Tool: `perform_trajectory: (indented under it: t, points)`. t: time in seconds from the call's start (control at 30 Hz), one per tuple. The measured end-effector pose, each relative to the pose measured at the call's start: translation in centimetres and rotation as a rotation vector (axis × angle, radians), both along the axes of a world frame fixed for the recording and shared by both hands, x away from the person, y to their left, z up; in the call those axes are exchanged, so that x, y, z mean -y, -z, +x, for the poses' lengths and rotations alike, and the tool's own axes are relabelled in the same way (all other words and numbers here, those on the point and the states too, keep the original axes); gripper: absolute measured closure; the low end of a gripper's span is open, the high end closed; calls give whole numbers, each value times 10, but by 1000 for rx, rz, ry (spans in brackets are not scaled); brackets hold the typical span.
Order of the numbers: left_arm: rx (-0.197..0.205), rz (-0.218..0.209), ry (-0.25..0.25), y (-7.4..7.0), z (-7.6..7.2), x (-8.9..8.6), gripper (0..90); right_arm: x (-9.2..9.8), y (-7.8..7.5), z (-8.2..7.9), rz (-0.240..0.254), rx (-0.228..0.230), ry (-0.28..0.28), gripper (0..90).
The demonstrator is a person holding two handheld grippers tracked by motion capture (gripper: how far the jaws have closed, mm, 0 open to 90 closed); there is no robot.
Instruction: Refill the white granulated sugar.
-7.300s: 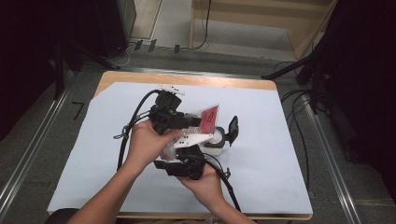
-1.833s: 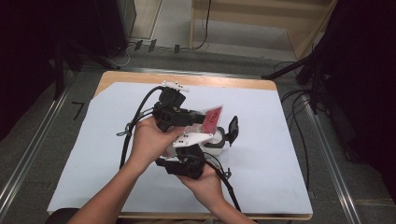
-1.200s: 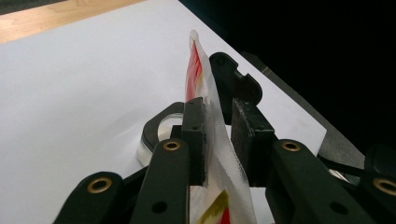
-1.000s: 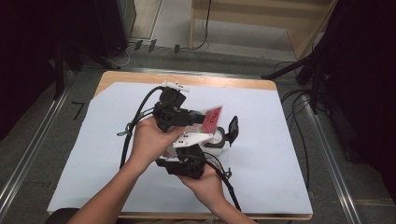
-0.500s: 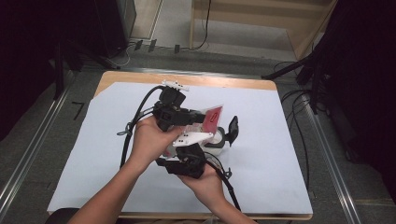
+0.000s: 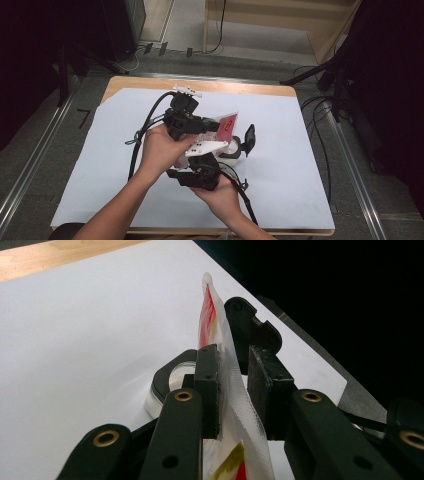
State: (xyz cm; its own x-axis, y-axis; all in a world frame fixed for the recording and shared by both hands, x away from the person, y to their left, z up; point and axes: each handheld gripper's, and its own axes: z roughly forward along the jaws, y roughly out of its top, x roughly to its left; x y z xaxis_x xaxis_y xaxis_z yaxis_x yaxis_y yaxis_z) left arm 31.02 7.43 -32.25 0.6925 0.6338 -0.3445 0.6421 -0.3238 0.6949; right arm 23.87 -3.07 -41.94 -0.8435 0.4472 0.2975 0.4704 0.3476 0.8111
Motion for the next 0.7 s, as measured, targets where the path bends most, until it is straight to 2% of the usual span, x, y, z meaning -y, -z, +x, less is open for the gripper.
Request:
perform_trajectory:
  t: [0.1,0.2,0.7]
  points:
    - [-2,-11,-2,0,0,0,758,0,-1,0,2,3,2,643]
    - [0,1,1,0,1,0,760,0,0,0,1,3,2,642]
    - [3,4,-1,0,0,0,758,0,0,0,-3,9,-6,643]
